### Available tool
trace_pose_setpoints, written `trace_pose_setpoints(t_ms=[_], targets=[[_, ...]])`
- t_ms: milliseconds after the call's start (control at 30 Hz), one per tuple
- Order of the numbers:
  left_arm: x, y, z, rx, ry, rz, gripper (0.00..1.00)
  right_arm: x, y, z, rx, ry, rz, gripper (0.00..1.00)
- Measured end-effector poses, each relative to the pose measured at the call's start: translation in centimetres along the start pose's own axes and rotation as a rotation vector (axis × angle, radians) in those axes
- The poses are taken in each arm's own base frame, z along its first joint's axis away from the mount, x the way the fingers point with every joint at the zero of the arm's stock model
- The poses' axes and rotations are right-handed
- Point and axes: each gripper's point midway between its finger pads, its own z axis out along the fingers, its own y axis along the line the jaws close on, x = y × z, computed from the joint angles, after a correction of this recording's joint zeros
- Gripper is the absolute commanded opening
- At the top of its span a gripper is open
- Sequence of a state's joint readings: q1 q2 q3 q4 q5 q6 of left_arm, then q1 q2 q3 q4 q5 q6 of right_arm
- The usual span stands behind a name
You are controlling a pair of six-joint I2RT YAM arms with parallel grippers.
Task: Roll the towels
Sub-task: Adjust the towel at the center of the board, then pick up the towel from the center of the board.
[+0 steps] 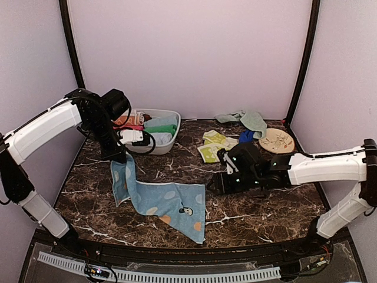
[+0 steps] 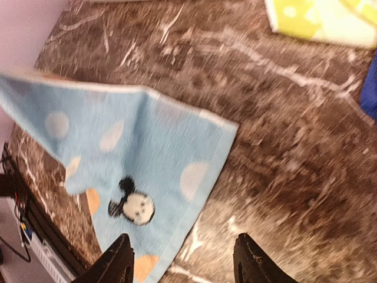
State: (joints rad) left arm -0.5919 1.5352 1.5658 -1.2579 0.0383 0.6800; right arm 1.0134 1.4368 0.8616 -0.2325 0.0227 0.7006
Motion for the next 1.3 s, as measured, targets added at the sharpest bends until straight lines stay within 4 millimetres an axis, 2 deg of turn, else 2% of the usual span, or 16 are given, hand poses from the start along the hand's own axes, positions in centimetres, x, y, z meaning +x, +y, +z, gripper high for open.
trace_pose_setpoints(t_ms=[100, 167, 233, 367, 533, 700, 833, 900, 967, 1067, 1200, 1300], targets=[[0.3, 0.4, -0.4, -0.039, 0.0, 0.01, 0.0, -3.7, -1.8, 0.3, 0.033, -0.057, 0.034, 0.56], [0.2, 0.7, -0.9, -0.063, -0.014, 0.01, 0.0, -4.4, -1.8, 1.9, 0.054, -0.036, 0.016, 0.56], [0.2, 0.9, -1.2, -0.08, -0.024, 0.011, 0.0, -4.4, -1.8, 3.9, 0.072, -0.004, -0.009, 0.54], [0.1, 1.0, -1.3, -0.09, -0.024, 0.01, 0.0, -3.1, -3.0, 7.5, 0.123, 0.074, -0.05, 0.5], [0.4, 0.8, -1.2, -0.087, -0.02, 0.01, 0.0, -1.6, -4.6, 9.8, 0.177, 0.131, -0.08, 0.48], [0.7, 0.6, -1.2, -0.087, -0.019, 0.009, 0.0, -2.2, -3.7, 10.6, 0.175, 0.119, -0.101, 0.44], [0.7, 0.6, -1.2, -0.091, -0.023, 0.008, 0.0, -2.4, -2.9, 11.4, 0.181, 0.11, -0.122, 0.33], [0.6, 0.7, -1.1, -0.096, -0.025, 0.003, 0.0, -2.4, -2.6, 11.7, 0.191, 0.107, -0.129, 0.22], [0.8, 0.7, -0.8, -0.094, -0.023, -0.003, 0.0, -2.4, -2.6, 11.8, 0.206, 0.104, -0.141, 0.0], [1.3, 0.5, 0.0, -0.096, -0.013, -0.013, 0.0, -2.3, -2.7, 11.8, 0.232, 0.106, -0.147, 0.0], [2.4, 1.4, 0.6, -0.145, -0.002, -0.045, 0.0, -2.7, -3.1, 11.3, 0.253, 0.101, -0.125, 0.0], [3.2, 3.4, -0.1, -0.193, -0.024, -0.111, 0.0, -4.3, -3.3, 9.2, 0.239, 0.046, -0.084, 0.0]])
